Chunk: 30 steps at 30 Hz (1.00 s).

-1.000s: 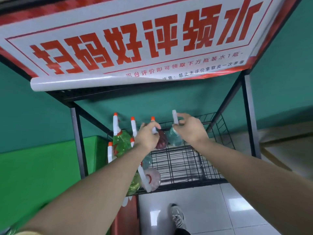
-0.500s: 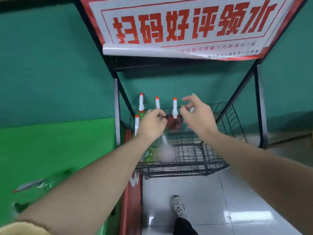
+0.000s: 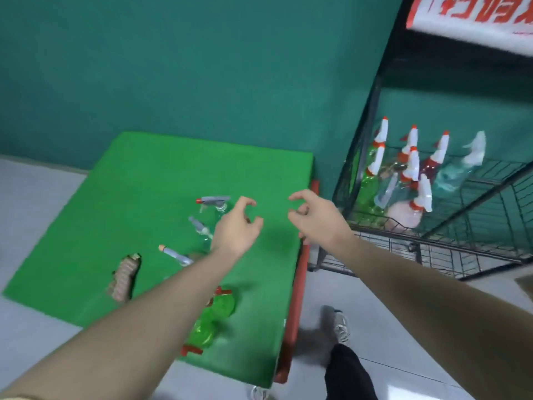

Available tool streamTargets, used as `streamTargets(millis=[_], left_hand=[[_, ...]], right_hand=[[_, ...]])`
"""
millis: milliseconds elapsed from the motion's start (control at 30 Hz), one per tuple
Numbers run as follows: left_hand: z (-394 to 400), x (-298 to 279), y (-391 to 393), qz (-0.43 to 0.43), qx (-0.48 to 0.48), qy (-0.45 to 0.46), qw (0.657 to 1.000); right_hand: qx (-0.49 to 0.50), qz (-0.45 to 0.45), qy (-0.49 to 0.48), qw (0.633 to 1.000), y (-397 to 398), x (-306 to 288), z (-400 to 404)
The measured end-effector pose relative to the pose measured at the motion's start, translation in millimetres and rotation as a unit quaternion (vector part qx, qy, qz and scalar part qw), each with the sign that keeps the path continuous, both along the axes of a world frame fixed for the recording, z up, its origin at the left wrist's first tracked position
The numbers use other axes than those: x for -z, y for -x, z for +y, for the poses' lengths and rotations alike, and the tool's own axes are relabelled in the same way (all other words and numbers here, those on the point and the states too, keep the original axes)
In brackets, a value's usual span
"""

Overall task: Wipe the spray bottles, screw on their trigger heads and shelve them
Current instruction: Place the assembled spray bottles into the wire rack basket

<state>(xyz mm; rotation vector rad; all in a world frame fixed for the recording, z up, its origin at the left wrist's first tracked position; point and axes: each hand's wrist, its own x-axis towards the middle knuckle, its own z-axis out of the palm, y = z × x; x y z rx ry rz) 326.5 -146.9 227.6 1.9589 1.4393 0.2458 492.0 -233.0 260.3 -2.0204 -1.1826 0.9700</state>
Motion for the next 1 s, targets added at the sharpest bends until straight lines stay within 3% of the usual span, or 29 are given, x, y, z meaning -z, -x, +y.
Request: streamTargets(millis=[267, 433, 633, 833, 1000], left_hand=[[43.7, 33.6, 102.7, 0.102, -0.017, -0.01, 0.995], [71.1, 53.2, 116.1, 0.169, 0.005, 0.036, 0.985], [94.4, 64.8, 114.3, 0.216, 0.044, -0.033, 0.975], [92.9, 68.6, 118.4, 0.256, 0.091, -0.076, 0.959], [79.6, 54.7, 111.6, 0.178, 0.037, -0.003, 0.983]], right_hand=[[-0.127, -0.067, 0.068, 0.987, 73.5, 50.4, 75.3], [-0.194, -0.169, 0.068, 0.964, 93.2, 83.5, 140.9], [-0.269, -0.2, 0.057, 0.94, 101.7, 118.1, 193.7], [-0.255, -0.235, 0.025, 0.937, 98.2, 121.8, 191.3], [-0.182, -0.168, 0.007, 0.969, 76.0, 88.9, 166.0]])
